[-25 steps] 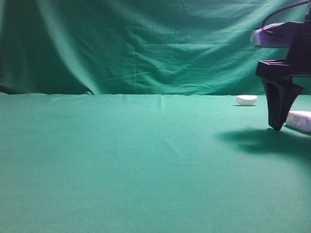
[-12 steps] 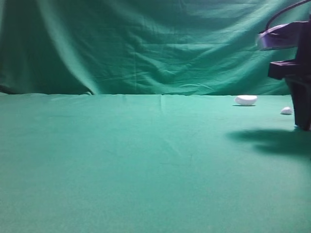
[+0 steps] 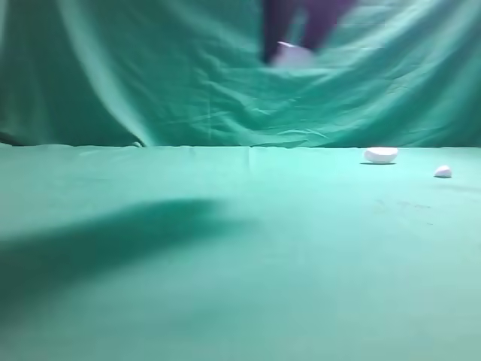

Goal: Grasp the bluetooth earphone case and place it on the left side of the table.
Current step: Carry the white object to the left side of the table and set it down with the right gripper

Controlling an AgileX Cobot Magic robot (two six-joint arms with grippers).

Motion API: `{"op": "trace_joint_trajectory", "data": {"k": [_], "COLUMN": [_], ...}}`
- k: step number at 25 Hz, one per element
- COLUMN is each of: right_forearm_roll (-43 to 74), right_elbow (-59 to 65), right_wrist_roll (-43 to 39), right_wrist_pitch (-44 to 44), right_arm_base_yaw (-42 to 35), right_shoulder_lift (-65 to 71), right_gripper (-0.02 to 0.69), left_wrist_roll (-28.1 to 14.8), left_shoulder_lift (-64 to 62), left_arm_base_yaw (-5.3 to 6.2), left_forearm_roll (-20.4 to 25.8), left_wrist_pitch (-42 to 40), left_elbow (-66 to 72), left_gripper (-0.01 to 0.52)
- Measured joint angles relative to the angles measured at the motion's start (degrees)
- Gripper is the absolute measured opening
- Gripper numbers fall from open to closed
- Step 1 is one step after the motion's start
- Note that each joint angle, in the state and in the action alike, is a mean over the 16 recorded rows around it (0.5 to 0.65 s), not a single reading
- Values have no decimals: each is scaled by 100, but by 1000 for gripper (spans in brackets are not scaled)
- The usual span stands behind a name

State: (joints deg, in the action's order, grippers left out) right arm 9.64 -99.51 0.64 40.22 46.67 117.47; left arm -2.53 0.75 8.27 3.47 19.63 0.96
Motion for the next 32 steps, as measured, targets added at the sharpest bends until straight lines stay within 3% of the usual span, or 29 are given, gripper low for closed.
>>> {"op": "trace_joint_trajectory", "data": {"k": [10, 17, 22, 26, 32], "right_forearm_roll": [-44, -221, -384, -482, -509], "right_elbow": [-1133, -1368, -1530, -1829, -2324], "right_wrist_roll": [4, 1, -109, -259, -547], "right_wrist_pitch": [-358, -403, 95, 928, 2239], "right_arm_base_yaw": [747, 841, 844, 844, 841], "right_shoulder_lift": [1528, 1877, 1781, 1581, 1078], "right_gripper": [317, 403, 440, 393, 206], "left_wrist_roll": [0, 0, 0, 0, 0], "left_shoulder_lift": [0, 0, 0, 0, 0], "left_arm_base_yaw": [0, 0, 0, 0, 0], "left_forearm_roll": [0, 0, 0, 0, 0], "left_wrist_pitch": [0, 0, 0, 0, 0], "left_elbow": [0, 0, 0, 0, 0], "left_gripper": [0, 0, 0, 0, 0]}}
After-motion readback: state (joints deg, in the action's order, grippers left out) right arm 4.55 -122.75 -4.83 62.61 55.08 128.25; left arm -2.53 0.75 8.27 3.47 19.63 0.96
